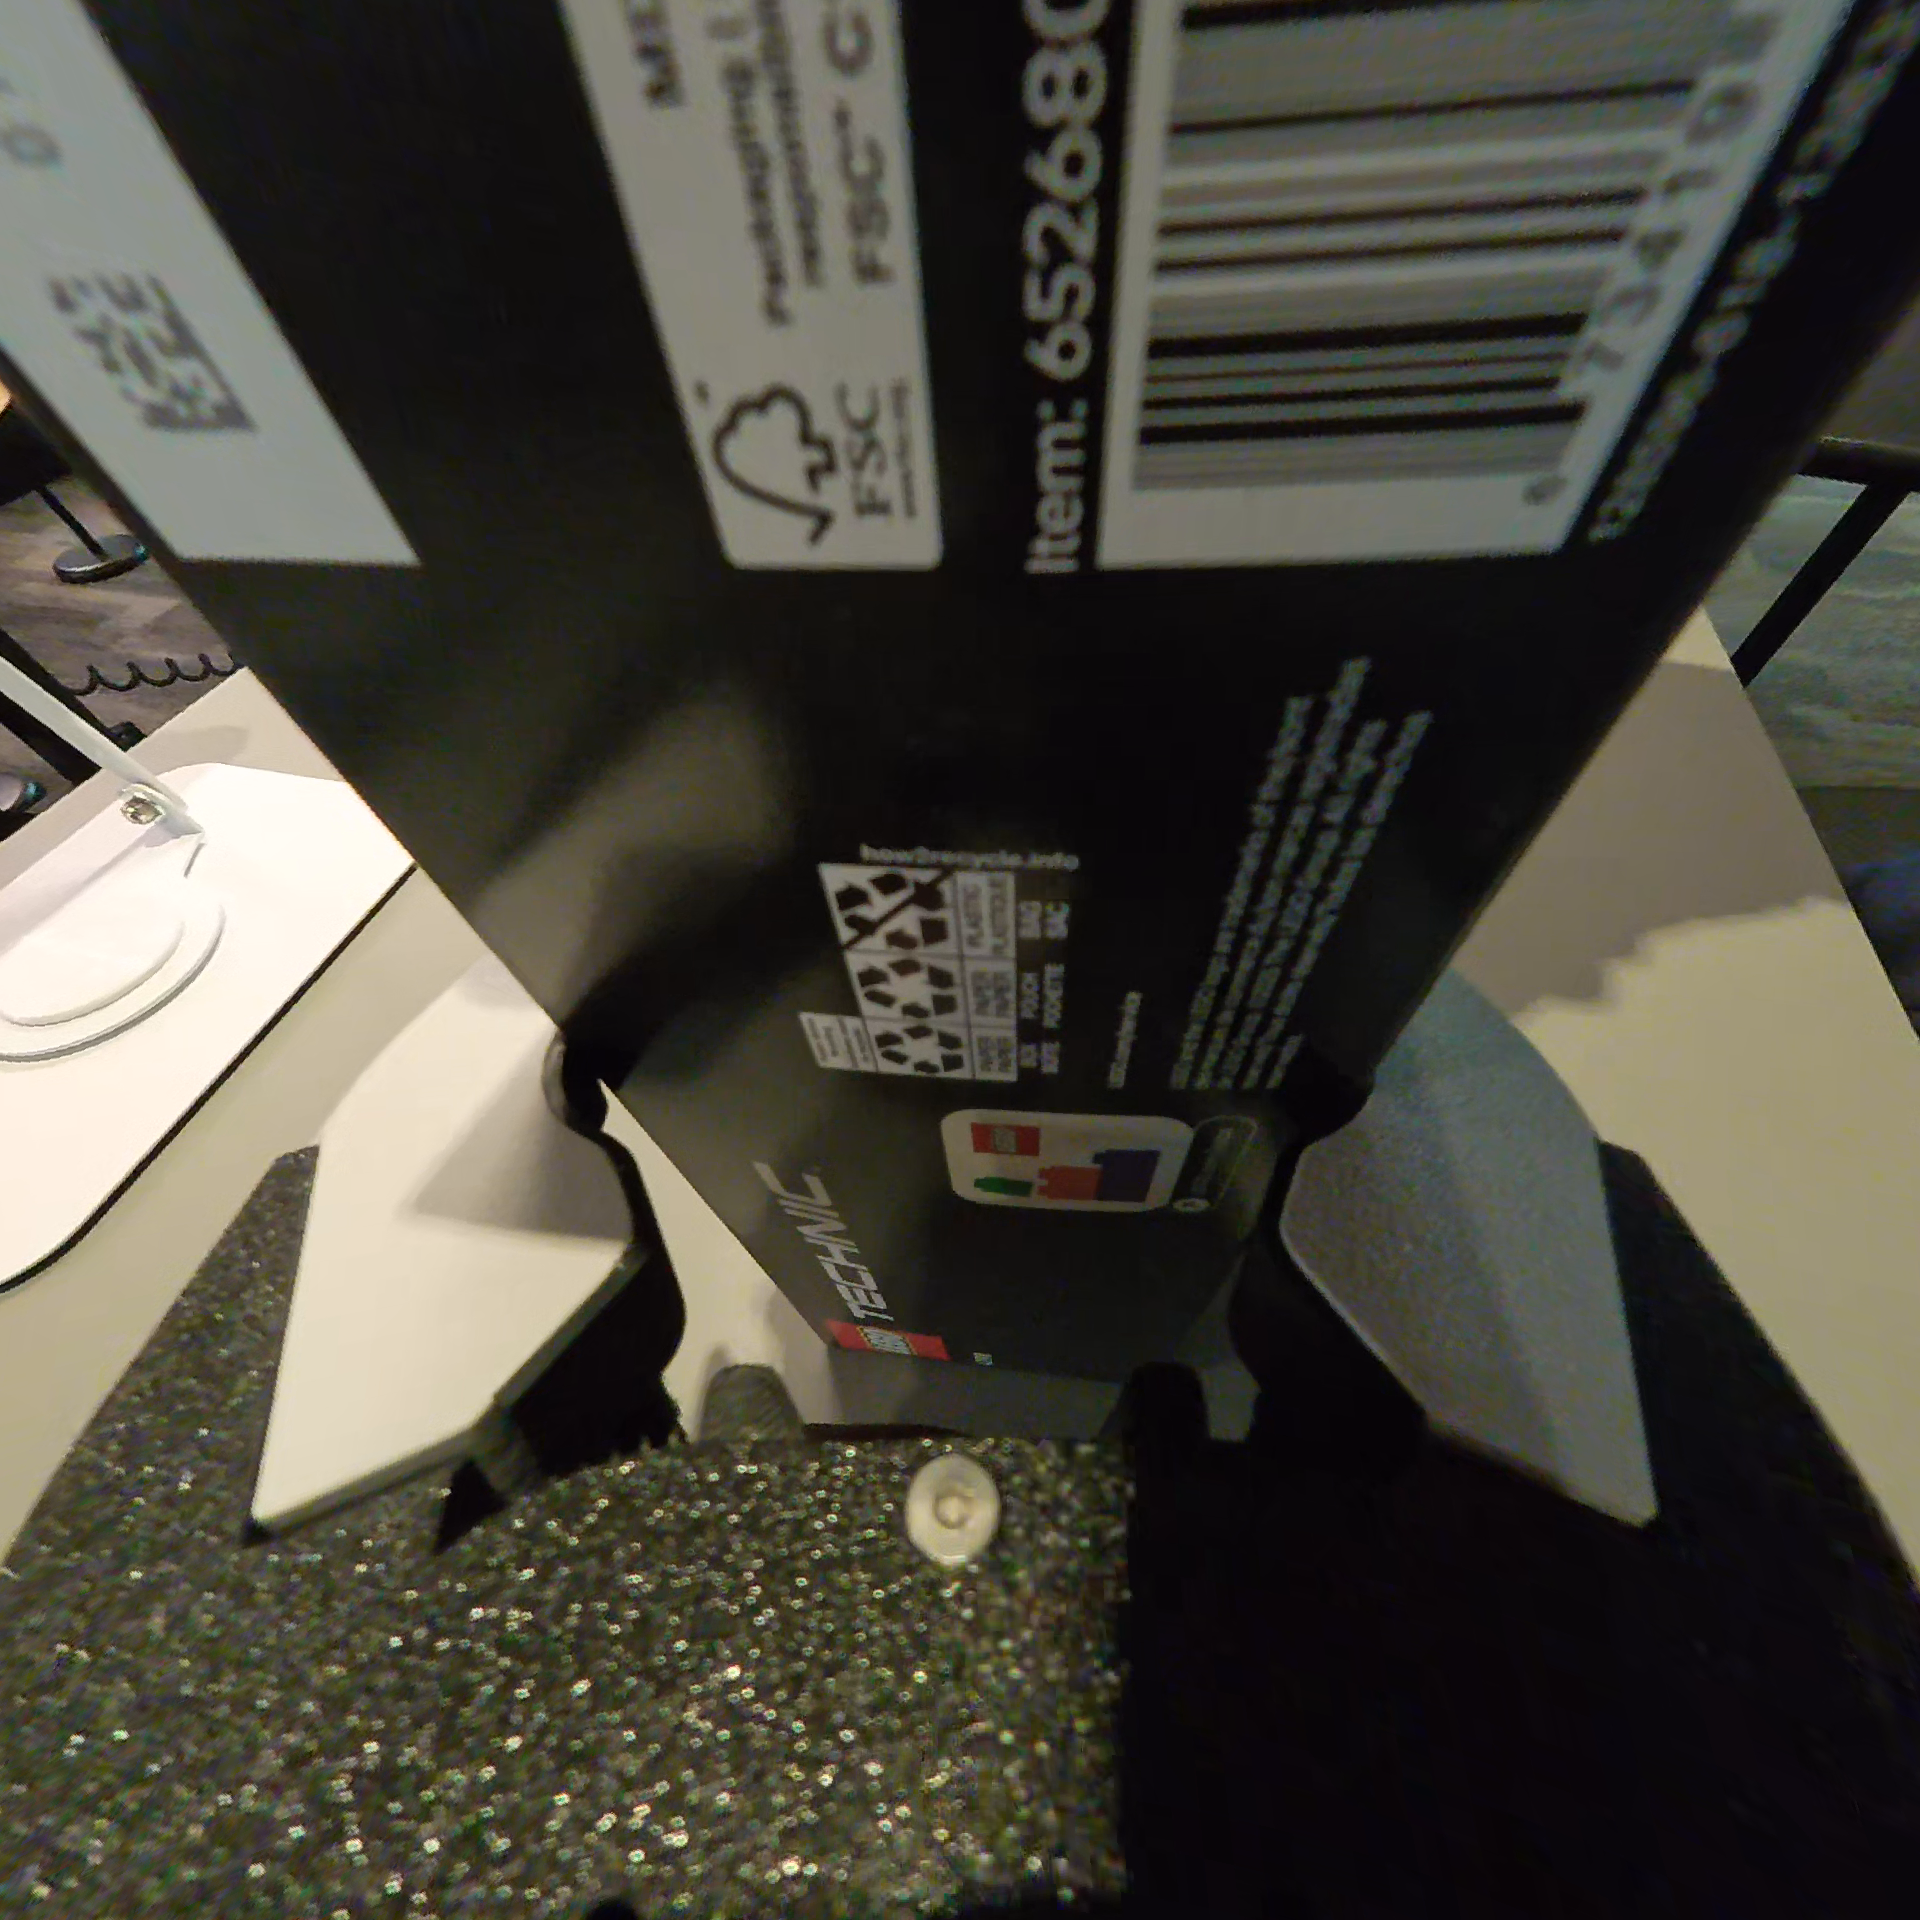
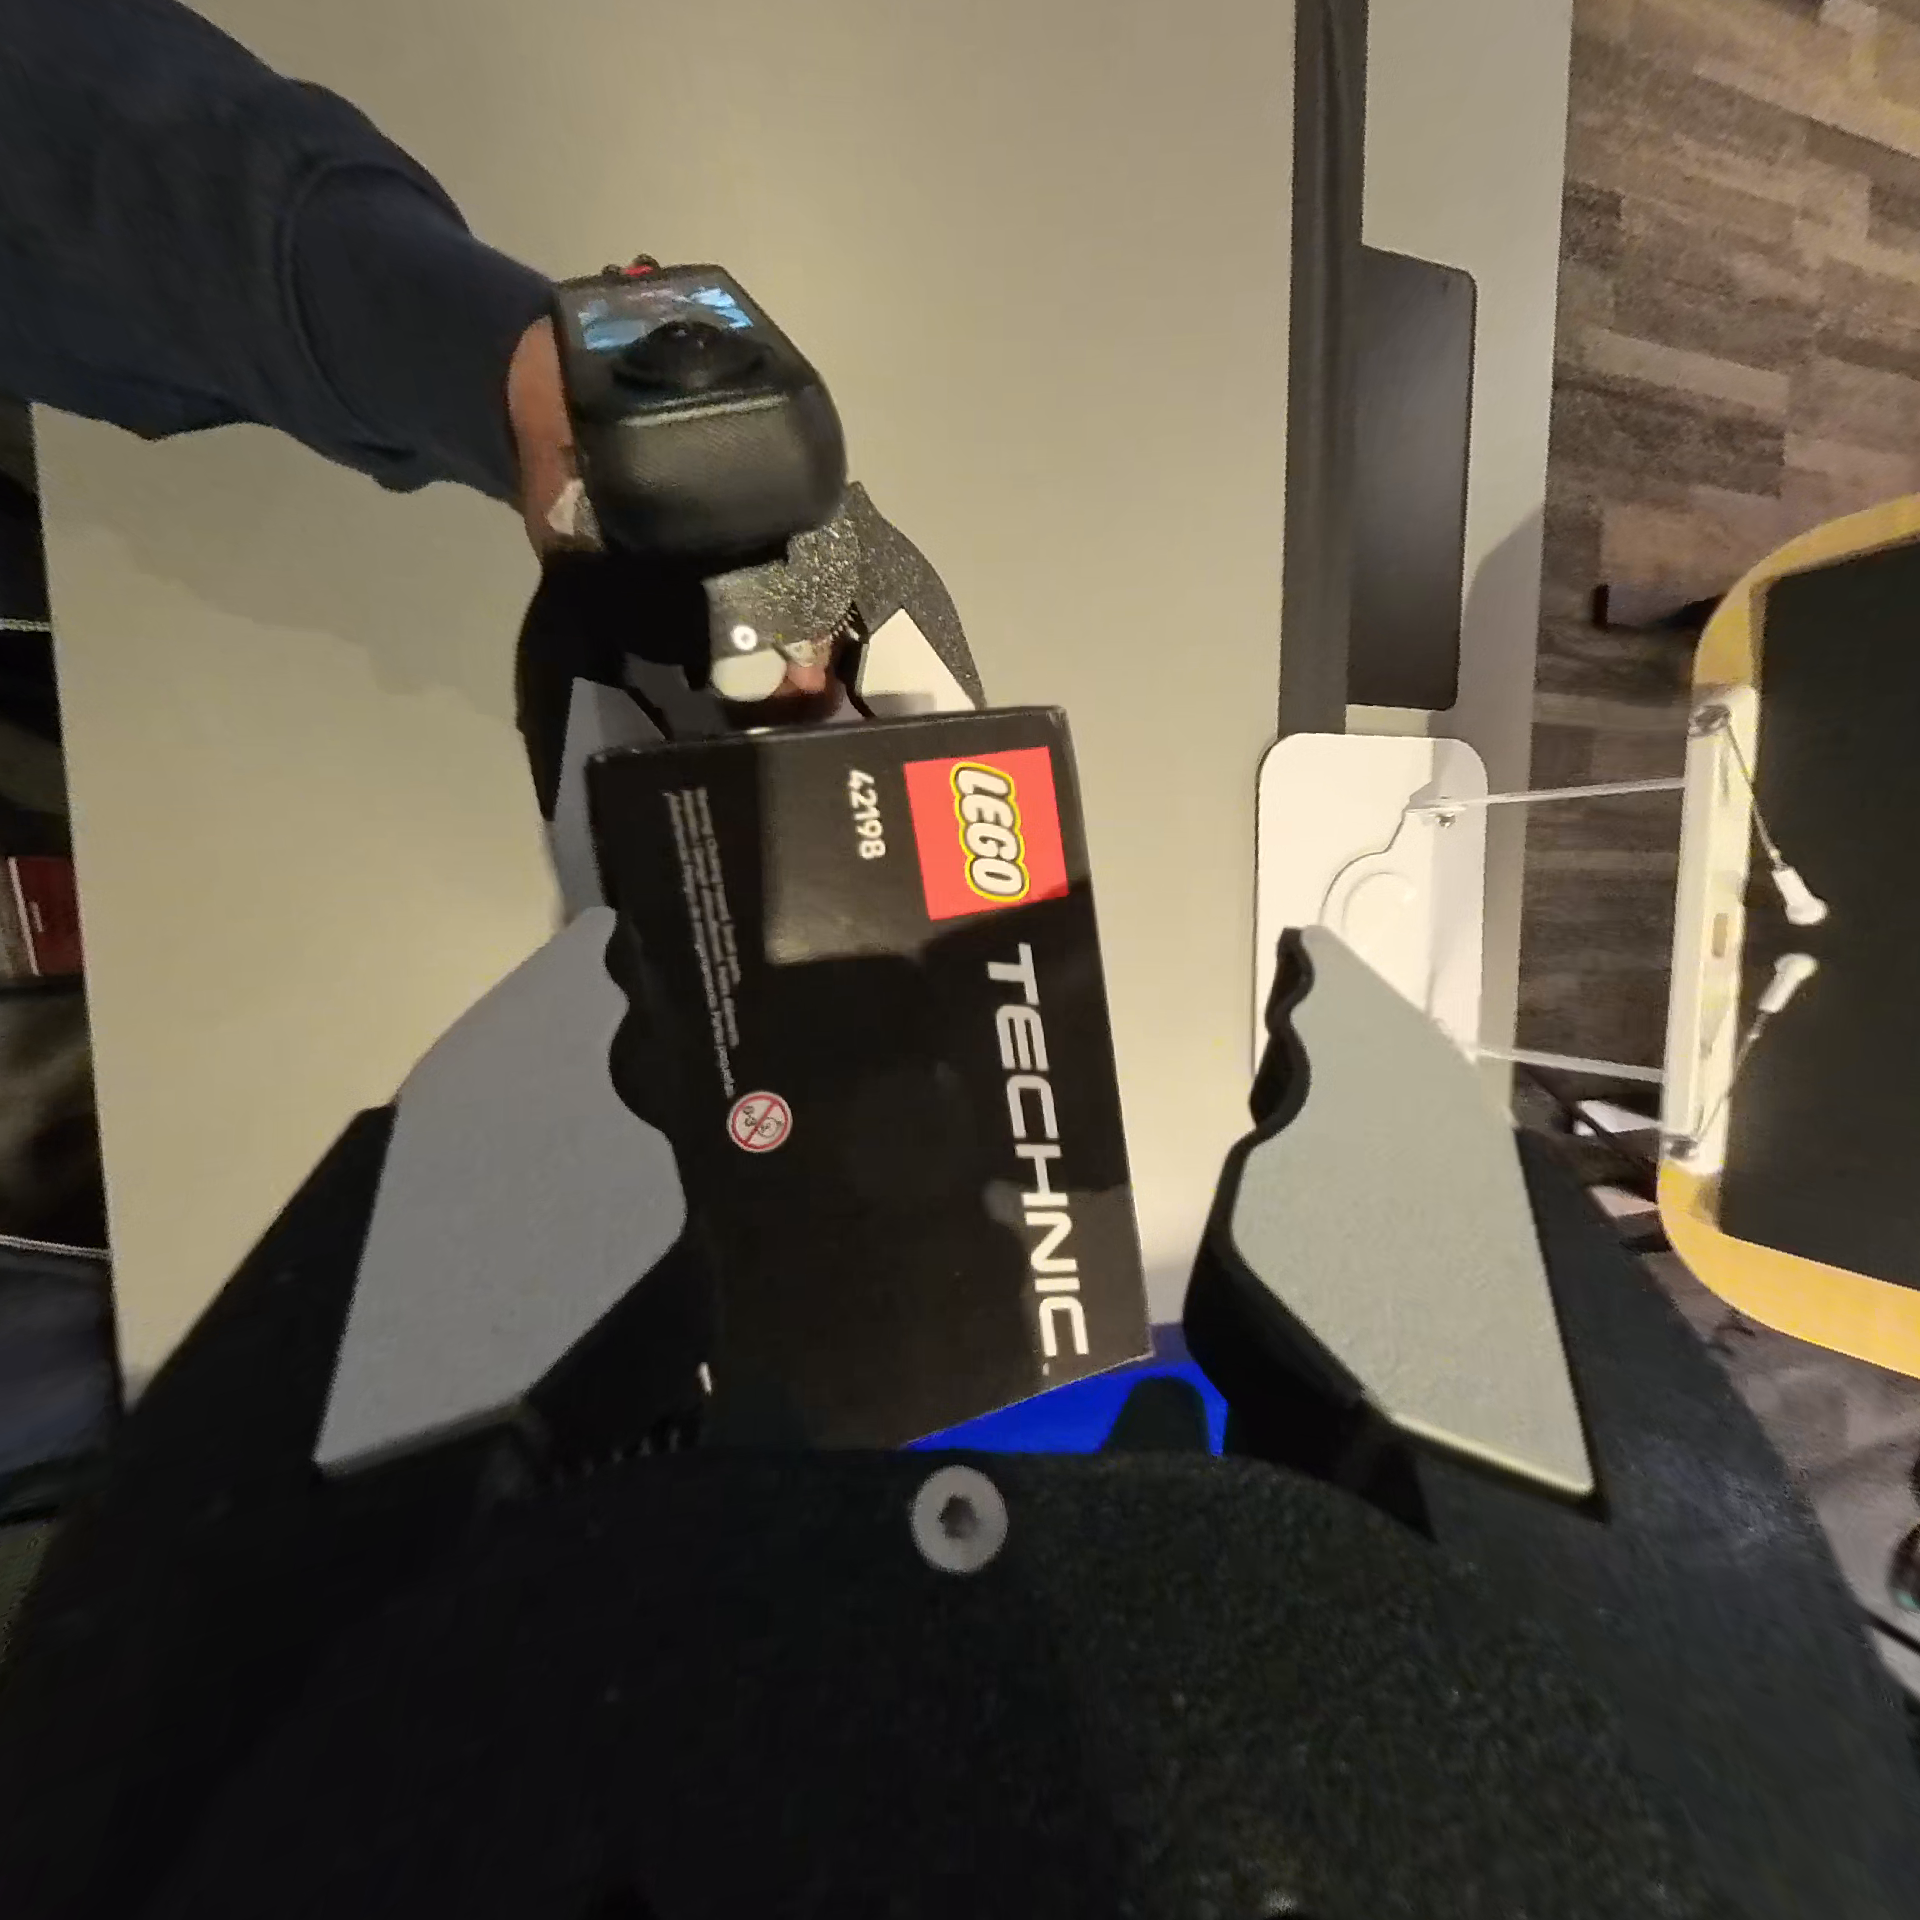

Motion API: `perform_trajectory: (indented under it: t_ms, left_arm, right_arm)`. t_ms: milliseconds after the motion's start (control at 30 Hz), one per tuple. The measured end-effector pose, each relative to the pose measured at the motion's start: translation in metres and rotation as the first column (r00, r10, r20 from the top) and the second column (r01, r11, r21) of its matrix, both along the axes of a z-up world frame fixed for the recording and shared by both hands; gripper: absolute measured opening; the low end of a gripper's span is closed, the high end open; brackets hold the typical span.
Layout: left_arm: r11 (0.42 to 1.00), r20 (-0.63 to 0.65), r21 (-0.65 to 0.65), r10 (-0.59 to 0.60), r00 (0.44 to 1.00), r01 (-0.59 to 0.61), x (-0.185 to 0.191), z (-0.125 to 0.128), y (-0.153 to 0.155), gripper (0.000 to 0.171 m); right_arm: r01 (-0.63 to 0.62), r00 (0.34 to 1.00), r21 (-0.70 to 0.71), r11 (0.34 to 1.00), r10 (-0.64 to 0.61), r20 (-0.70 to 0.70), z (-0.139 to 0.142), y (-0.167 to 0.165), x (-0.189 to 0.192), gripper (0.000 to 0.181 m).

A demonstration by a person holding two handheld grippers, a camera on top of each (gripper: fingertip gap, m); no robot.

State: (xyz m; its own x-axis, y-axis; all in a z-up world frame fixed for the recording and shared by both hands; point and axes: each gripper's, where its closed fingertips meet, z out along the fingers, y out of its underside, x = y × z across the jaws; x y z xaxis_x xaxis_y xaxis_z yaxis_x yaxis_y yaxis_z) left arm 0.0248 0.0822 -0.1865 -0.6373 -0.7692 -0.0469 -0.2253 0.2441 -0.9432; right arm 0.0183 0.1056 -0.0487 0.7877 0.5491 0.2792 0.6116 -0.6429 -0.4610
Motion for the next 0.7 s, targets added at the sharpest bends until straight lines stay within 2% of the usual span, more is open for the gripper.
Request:
perform_trajectory:
  t_ms: [33, 167, 533, 700]
  left_arm:
    - [1.0, 0.0, 0.0, 0.0, 1.0, 0.0, 0.0, 0.0001, -0.0001, 0.135]
    - [1.0, 0.0, 0.002, -0.002, 1.0, 0.002, -0.0001, 0.0002, 0.0, 0.135]
    - [1.0, -0.008, 0.01, -0.002, 1.0, 0.002, -0.0009, 0.0001, 0.0012, 0.135]
    - [1.0, -0.019, 0.019, 0.007, 1.0, -0.006, 0.0006, -0.0004, 0.0003, 0.135]
  right_arm:
    - [-0.011, 1.0, 0.001, 1.0, 0.011, 0.024, 0.0012, 0.0006, -0.0007, 0.114]
    - [-0.048, 0.993, -0.008, 0.999, 0.049, 0.103, 0.0046, 0.003, -0.0044, 0.113]
    - [-0.056, 0.989, -0.063, 0.996, 0.064, 0.132, 0.0035, 0.0105, -0.0079, 0.118]
    - [-0.061, 0.986, -0.075, 0.995, 0.072, 0.153, 0.0033, 0.005, -0.0095, 0.109]
